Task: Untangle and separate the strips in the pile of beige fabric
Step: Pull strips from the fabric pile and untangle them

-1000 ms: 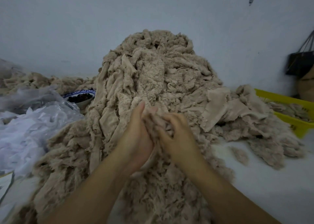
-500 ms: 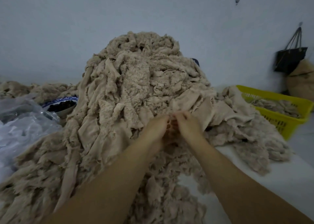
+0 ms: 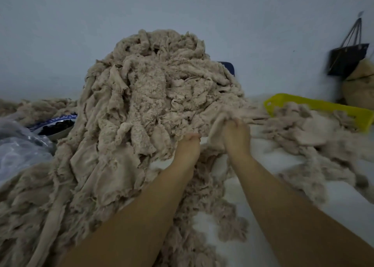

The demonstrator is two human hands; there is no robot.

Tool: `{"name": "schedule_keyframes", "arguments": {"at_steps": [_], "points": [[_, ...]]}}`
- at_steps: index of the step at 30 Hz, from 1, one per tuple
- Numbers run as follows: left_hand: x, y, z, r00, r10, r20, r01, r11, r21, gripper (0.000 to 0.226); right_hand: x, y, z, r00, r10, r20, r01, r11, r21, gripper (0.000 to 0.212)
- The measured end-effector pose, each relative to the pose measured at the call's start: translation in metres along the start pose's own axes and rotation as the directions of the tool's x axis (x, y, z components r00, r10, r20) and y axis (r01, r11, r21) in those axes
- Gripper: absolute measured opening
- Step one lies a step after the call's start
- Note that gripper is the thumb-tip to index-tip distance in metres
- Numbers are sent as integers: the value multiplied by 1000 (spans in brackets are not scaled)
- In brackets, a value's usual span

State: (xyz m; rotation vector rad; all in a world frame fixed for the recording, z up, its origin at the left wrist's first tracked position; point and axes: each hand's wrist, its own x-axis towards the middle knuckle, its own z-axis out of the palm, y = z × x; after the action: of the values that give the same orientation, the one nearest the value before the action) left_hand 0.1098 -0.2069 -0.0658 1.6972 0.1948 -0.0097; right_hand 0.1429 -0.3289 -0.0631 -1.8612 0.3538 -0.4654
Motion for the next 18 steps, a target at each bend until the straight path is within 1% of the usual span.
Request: {"name": "schedule_keyframes", "arguments": {"at_steps": [2, 4, 6, 7, 8, 9, 10, 11, 12, 13, 14, 15, 16, 17, 18], "points": [[-3, -1, -1, 1000, 4, 28, -4, 1000, 13, 26, -19, 3, 3, 1000, 4, -8, -4, 1000, -8, 30], [-7, -2, -6, 999, 3, 46, -7, 996, 84, 27, -36, 6, 2, 999, -48, -3, 47, 991, -125, 32], [-13, -6, -16, 996, 44, 84, -62, 970, 235, 28, -52, 7, 5, 990, -137, 40, 143, 964, -226, 30], [-18, -8, -22, 987, 86, 137, -127, 937, 325, 30, -59, 6, 7, 984, -154, 86, 170, 958, -229, 29], [-24, -11, -28, 966, 130, 224, -215, 885, 412, 30, -64, 5, 9, 977, -147, 152, 178, 959, -221, 29], [-32, -15, -33, 929, 169, 329, -321, 810, 491, 28, -70, 5, 11, 966, -123, 229, 174, 960, -221, 30], [-40, -21, -38, 884, 207, 419, -429, 717, 550, 26, -75, 6, 13, 948, -97, 303, 171, 959, -226, 30], [-45, -28, -43, 847, 242, 473, -511, 614, 602, 23, -81, 6, 15, 930, -80, 358, 168, 961, -221, 30], [-48, -34, -49, 835, 279, 474, -546, 524, 654, 20, -86, 5, 15, 914, -74, 398, 167, 965, -202, 29], [-48, -37, -57, 844, 329, 423, -535, 477, 697, 20, -91, 2, 16, 900, -84, 427, 173, 969, -174, 28], [-48, -37, -65, 868, 372, 328, -484, 492, 724, 20, -94, -1, 16, 888, -108, 447, 193, 970, -149, 26], [-48, -34, -73, 903, 378, 201, -401, 579, 710, 19, -98, -3, 17, 864, -144, 483, 232, 964, -127, 24], [-47, -29, -83, 938, 341, 58, -298, 713, 635, 16, -103, -6, 17, 817, -183, 546, 285, 953, -107, 21], [-46, -22, -92, 963, 259, -69, -194, 853, 485, 14, -109, -7, 16, 754, -216, 621, 338, 937, -84, 20], [-47, -15, -100, 973, 171, -158, -119, 949, 291, 16, -116, -5, 17, 683, -242, 689, 413, 906, -92, 22]]}}
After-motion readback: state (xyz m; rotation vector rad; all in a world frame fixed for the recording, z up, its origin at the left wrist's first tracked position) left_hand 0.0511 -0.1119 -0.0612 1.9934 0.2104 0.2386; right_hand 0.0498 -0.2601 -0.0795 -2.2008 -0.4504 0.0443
